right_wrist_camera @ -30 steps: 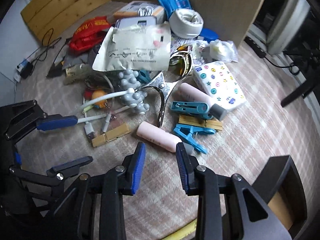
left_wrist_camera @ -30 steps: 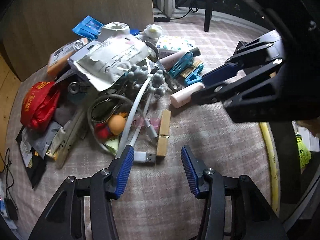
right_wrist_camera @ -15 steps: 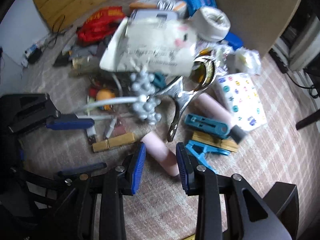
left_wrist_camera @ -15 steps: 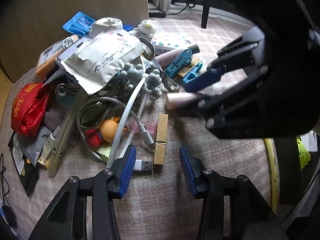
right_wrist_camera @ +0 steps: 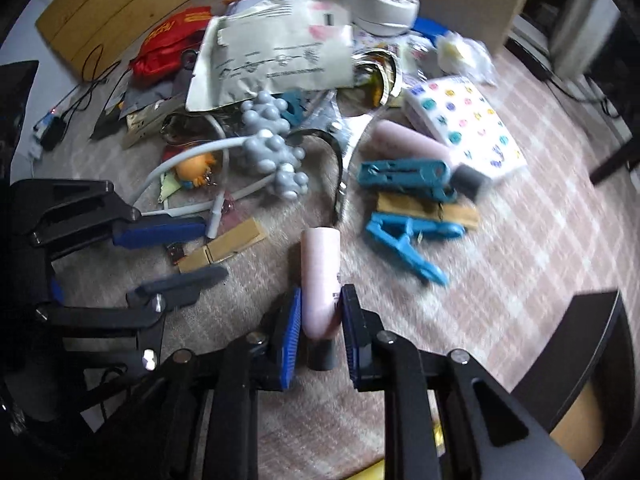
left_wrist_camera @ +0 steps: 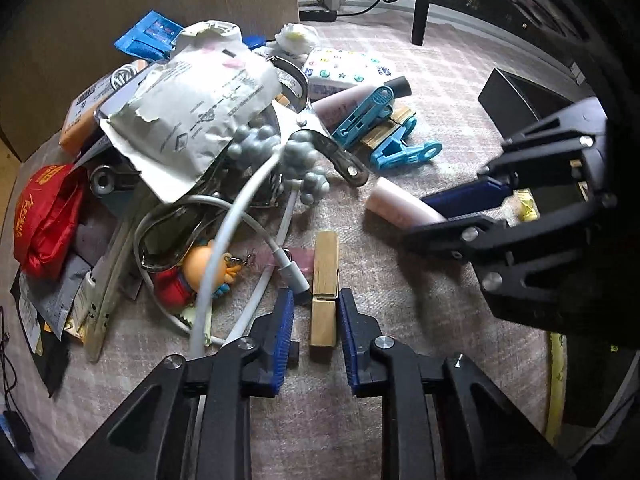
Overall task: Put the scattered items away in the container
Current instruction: 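Grasp the wooden clothespin with the left gripper while the right grasps the pink tube, then carry the clothespin and pink tube to the tray and release both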
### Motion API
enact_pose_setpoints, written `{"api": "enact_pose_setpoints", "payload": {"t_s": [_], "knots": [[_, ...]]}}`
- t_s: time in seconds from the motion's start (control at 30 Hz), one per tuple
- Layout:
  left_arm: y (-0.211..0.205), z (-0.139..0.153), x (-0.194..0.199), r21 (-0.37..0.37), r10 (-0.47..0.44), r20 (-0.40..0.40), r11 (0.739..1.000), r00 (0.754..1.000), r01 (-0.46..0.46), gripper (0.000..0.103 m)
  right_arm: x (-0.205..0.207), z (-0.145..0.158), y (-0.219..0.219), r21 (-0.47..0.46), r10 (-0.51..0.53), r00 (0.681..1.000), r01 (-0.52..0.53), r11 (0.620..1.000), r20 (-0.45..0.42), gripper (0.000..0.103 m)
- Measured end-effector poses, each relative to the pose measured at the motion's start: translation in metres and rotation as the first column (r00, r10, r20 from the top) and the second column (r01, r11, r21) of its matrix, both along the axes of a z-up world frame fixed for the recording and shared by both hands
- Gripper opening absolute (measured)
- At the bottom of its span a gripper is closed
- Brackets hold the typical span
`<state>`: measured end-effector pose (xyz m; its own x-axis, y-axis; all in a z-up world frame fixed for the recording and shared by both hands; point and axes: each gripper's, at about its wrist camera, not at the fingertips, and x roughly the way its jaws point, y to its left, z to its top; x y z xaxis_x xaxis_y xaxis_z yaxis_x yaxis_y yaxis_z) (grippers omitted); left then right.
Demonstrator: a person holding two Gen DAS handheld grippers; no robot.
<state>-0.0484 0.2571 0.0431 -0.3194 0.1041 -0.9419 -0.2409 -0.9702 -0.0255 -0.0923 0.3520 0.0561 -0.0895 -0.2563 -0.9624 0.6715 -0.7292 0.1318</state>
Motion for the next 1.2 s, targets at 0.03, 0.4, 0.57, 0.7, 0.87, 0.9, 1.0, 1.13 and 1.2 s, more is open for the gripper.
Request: {"api": "enact_pose_setpoints", "payload": {"t_s": [0.03, 0.4, 0.57, 0.7, 0.87, 0.9, 1.0, 1.13, 1.2], "knots": [[0.001, 0.001, 0.001, 0.006, 0.001, 0.001, 1.0, 1.0, -0.001, 0.012, 0.001, 0.0, 0.003, -0.005, -0.011, 1.0, 0.011, 1.0, 0.002, 0.02], [0.009, 0.03, 0.018, 0.048, 0.018, -0.04, 0.999, 0.999, -0.016, 0.011, 0.014, 0.012, 0.053, -0.052, -0.174, 0.984, 0.175, 0.983, 0.021, 0.02], [0.025, 0.055, -0.002, 0.075, 0.008, -0.078, 0.997, 0.997, -0.003, 0.011, 0.012, 0.034, 0.091, -0.095, -0.261, 0.965, 0.262, 0.96, 0.018, 0.02], [0.054, 0.068, -0.008, 0.102, -0.009, -0.097, 0.995, 0.995, 0.019, 0.011, 0.013, 0.058, 0.127, -0.129, -0.33, 0.944, 0.326, 0.936, -0.005, 0.02], [0.099, 0.085, -0.002, 0.114, -0.077, -0.123, 0.989, 0.989, 0.092, 0.011, 0.019, 0.074, 0.133, -0.137, -0.423, 0.905, 0.414, 0.9, -0.041, 0.02], [0.108, 0.087, -0.003, 0.118, -0.091, -0.123, 0.987, 0.988, 0.106, 0.011, 0.019, 0.075, 0.144, -0.136, -0.443, 0.895, 0.433, 0.891, -0.048, 0.02], [0.133, 0.094, -0.003, 0.132, -0.126, -0.119, 0.981, 0.985, 0.142, 0.011, 0.019, 0.073, 0.172, -0.122, -0.499, 0.864, 0.489, 0.864, -0.068, 0.02], [0.17, 0.097, 0.001, 0.139, -0.186, -0.117, 0.97, 0.975, 0.202, 0.011, 0.027, 0.073, 0.216, -0.109, -0.575, 0.815, 0.566, 0.817, -0.077, 0.02], [0.19, 0.097, 0.005, 0.136, -0.224, -0.12, 0.961, 0.967, 0.239, 0.011, 0.031, 0.073, 0.237, -0.101, -0.61, 0.789, 0.602, 0.792, -0.081, 0.02]]}}
